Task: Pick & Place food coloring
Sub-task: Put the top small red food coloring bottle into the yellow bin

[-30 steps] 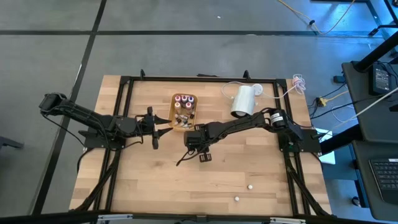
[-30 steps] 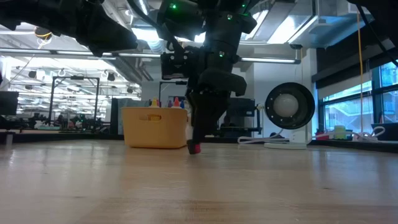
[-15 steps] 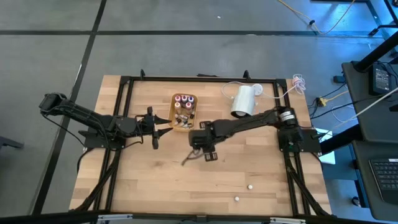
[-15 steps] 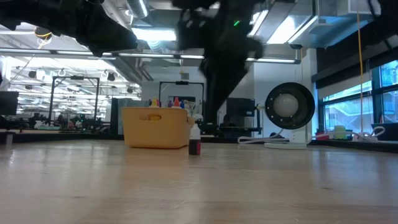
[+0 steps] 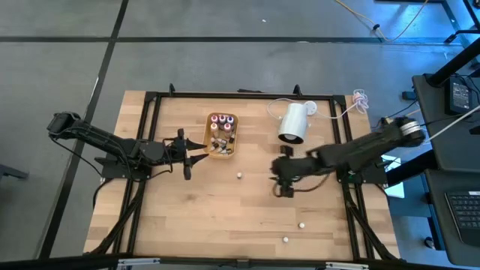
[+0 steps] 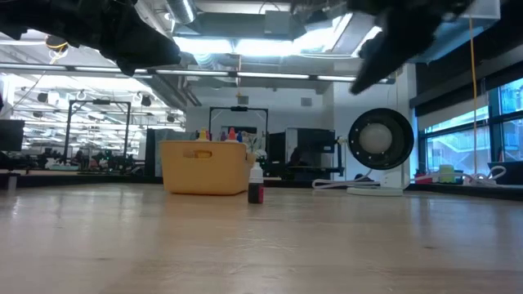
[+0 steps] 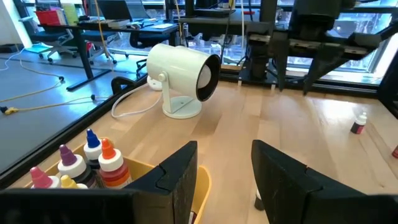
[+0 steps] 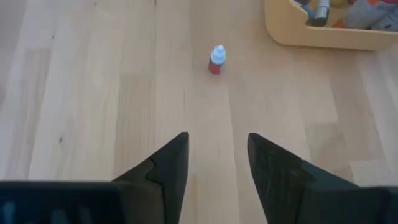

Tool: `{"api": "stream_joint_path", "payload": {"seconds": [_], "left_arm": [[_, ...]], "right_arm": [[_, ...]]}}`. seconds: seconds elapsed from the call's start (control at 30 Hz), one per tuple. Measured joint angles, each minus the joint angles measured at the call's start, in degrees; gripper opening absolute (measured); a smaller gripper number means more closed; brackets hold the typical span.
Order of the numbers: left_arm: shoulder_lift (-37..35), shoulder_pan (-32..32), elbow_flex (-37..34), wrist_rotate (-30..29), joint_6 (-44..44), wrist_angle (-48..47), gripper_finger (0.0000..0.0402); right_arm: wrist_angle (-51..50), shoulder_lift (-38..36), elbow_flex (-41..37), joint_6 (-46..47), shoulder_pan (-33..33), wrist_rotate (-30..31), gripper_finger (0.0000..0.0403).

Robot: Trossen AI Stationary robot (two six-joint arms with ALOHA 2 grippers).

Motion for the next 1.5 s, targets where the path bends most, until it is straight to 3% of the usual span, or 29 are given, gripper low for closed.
{"api": "stream_joint_path", "payload": {"seconds": [0.27, 0.4, 0.9, 1.0, 1.13, 1.3, 1.5], "left_arm": [[0.0, 0.0, 0.0, 0.0, 0.0, 0.0, 0.0148], [0.0, 0.0, 0.0, 0.0, -0.1, 0.1, 0.0148], [0.0, 0.0, 0.0, 0.0, -3.6, 0.6, 0.021], [0.0, 0.2, 0.0, 0.2, -6.5, 4.8, 0.0211], [0.4, 1.5, 1.6, 8.1, -2.4, 12.5, 0.0208], [6.4, 2.0, 7.1, 11.4, 5.2, 12.9, 0.0209], [20.1, 2.1, 16.3, 13.0, 11.6, 10.3, 0.0209]], "right_arm": [[8.4, -14.8, -14.3, 2.3, 6.1, 10.7, 0.0165], [13.4, -18.6, -17.9, 2.0, 7.2, 11.1, 0.0165], [14.5, -18.0, -18.4, -1.2, 7.1, 11.3, 0.0165], [14.5, -18.0, -18.4, -1.3, 7.1, 11.3, 0.0165], [14.5, -18.0, -18.4, -1.8, 6.8, 11.3, 0.0165], [14.5, -18.0, -18.4, -2.5, 5.8, 11.3, 0.0165], [14.6, -18.0, -18.4, -2.4, 5.4, 11.3, 0.0165]]}}
